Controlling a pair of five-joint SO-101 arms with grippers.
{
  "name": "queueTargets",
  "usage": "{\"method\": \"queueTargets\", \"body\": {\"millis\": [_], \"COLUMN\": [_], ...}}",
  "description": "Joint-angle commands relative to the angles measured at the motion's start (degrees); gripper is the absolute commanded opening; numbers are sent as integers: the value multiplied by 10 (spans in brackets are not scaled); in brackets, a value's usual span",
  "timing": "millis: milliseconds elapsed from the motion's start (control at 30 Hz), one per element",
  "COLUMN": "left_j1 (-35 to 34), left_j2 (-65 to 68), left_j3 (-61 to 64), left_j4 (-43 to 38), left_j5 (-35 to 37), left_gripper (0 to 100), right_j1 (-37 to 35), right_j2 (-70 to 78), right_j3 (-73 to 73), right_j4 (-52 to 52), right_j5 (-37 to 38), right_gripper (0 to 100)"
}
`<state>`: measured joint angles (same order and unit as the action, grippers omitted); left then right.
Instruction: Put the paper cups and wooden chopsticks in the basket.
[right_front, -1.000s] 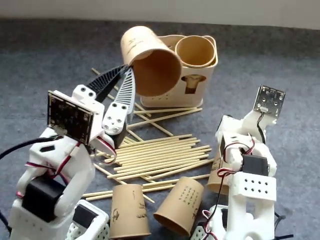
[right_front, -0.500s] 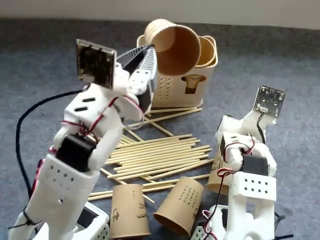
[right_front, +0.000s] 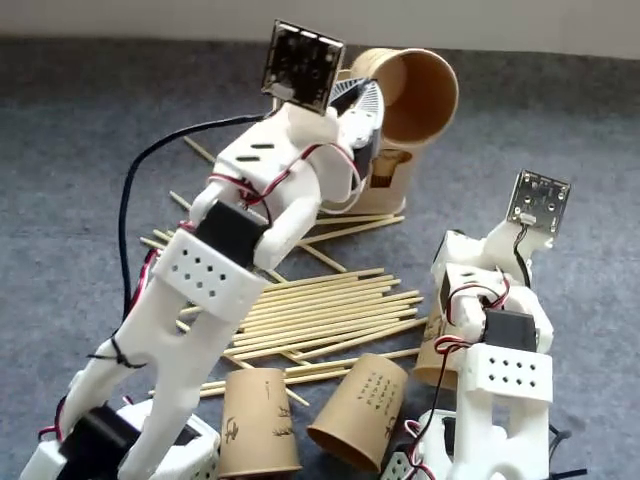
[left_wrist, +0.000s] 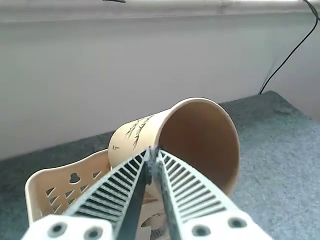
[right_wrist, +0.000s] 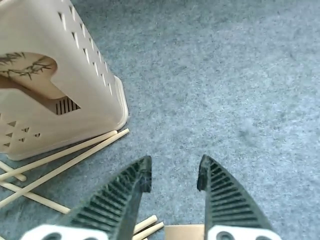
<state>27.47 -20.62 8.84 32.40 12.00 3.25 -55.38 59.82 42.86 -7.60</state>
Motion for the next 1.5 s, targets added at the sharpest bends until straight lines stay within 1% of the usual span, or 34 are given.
{"method": "queueTargets", "body": {"millis": [0,100,367,467,600,733,933,1467], "left_j1": [9,7,3,-8,-28,-36,-55,-67], "left_j2": [22,30,31,31,32,31,31,55], "left_j3": [-49,-49,-44,-44,-38,-35,-35,-28], "left_j4": [-11,-13,-10,-10,-4,10,11,8], "left_j5": [29,46,47,47,49,84,84,84], "left_gripper": [7,7,11,14,97,153,154,155], "right_j1": [7,7,7,7,7,7,7,7], "right_j2": [-11,-11,-11,-11,-11,-11,-11,-11], "right_j3": [-9,-9,-9,-9,-9,-9,-9,-9], "right_j4": [-13,-13,-13,-13,-13,-13,-13,-13], "right_j5": [0,1,1,1,1,1,1,1], "right_gripper": [159,159,159,159,159,159,159,159]}}
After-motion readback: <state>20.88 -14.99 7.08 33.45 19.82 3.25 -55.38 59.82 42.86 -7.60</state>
